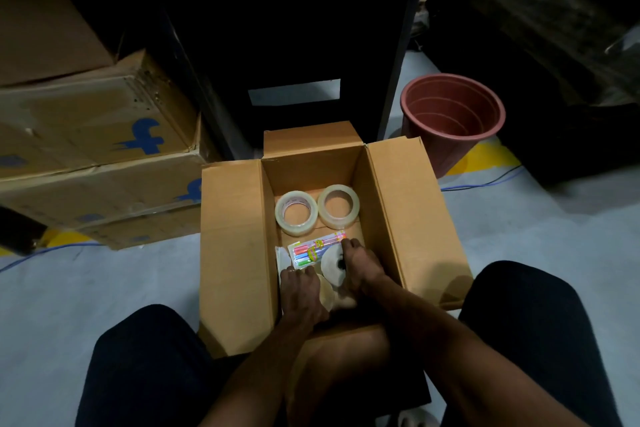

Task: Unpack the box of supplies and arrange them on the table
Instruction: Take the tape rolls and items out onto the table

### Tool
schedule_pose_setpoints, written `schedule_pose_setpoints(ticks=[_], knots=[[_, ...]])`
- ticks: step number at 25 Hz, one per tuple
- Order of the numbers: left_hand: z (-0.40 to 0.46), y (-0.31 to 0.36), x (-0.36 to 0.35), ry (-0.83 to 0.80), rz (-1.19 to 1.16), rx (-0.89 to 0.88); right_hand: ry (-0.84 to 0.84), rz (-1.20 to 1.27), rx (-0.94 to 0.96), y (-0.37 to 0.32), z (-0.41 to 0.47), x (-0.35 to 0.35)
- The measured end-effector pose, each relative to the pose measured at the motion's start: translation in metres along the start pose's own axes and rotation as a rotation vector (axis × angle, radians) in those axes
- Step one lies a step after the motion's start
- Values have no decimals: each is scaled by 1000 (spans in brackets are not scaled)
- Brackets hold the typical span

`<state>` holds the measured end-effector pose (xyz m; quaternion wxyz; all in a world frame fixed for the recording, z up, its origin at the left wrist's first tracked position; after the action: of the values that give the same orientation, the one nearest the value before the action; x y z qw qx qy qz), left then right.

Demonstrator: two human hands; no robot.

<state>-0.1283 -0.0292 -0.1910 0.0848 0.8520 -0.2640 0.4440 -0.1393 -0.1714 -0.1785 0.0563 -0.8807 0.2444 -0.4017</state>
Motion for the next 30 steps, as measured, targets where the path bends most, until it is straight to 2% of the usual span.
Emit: schedule_pose_setpoints(ticks=[3, 5, 9, 14, 18, 21, 27, 30], knots=[[-4, 2, -7, -1, -103, -27, 40, -195, 76, -13, -2, 21], [-8, 2, -1, 28, -194, -34, 109, -216, 128, -21, -2, 37], [-22, -11, 30, 132, -530, -48, 205, -87, 214, -34, -11, 69], [-63, -23, 76, 357, -623, -131, 314, 77, 356, -33, -57, 104], [-115, -24, 114, 291, -731, -163, 269, 52, 345, -34, -118, 142], [-169, -30, 167, 189, -825, -178, 232, 136, 329, -50, -175, 180], [-304, -65, 292, 163, -881, -71, 198, 321, 338, -101, -311, 266], [-369, -85, 351, 119, -883, 1, 195, 339, 369, -132, -386, 313]])
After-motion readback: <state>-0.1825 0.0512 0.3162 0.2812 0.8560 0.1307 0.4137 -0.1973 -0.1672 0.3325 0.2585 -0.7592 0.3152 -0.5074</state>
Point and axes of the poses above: each hand's wrist, its own z-axis towards the middle knuckle, its own x-axis out of the back of the hand, y = z × x, the point moved 5 cm from there along z, towards the middle knuckle, and after that the axes turned 14 degrees about -y, right-handed, at the moved point
